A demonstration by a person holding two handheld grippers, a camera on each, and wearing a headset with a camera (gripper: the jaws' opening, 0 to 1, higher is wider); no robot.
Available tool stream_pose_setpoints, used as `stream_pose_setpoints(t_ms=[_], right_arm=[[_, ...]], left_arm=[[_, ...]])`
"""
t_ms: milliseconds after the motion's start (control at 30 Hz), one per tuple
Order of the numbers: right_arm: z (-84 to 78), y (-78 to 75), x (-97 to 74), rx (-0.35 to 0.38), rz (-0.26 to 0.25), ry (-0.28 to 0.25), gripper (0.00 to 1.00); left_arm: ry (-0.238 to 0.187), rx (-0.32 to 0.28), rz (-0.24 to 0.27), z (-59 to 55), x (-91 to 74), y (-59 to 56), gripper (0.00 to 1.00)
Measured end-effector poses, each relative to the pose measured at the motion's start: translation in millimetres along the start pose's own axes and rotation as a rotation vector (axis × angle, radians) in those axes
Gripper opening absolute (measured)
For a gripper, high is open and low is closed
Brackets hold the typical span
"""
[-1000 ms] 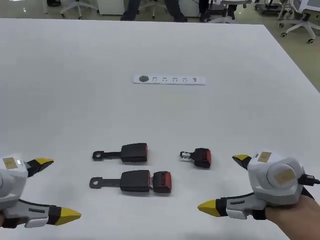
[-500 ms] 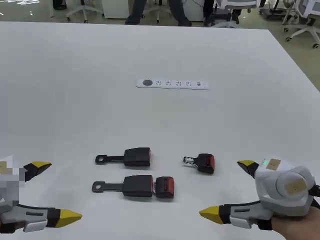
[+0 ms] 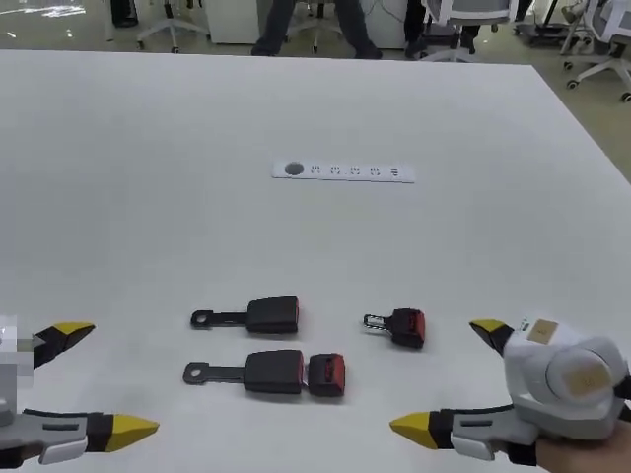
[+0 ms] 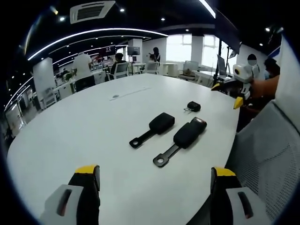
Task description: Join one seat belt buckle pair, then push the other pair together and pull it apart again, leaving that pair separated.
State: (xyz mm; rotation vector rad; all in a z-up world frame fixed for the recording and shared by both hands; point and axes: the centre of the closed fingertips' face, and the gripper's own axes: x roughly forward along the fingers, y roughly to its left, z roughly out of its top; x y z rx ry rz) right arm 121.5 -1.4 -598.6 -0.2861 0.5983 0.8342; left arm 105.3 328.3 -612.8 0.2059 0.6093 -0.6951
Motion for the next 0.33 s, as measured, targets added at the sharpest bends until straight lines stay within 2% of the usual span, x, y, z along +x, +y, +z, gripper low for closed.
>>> stream_pose_setpoints(t_ms=[33,100,233,333], right_arm=[[-0.5,0.4,-0.1,-0.003,-0.003,-0.001,1.00],[-2.9,1.2,0.1,-0.003,-0.005,0.003,1.00],[-6.5,2.4,-0.2,0.002,-0.007,0.006,1.00],[-8.3,1.7,-0.6,0.006,-0.010,0.005,1.00]], left_arm=[[0.000,0.000,0.001,-0.4,-0.4,2.3,1.00],[-0.004,0.003,-0.003,2.3,0.0,-1.8,1.00],[0.006,0.023,-0.017,0.1,1.4,-5.7,1.00],[0.009,0.030,-0.015,-2.0,0.8,-1.1,1.00]])
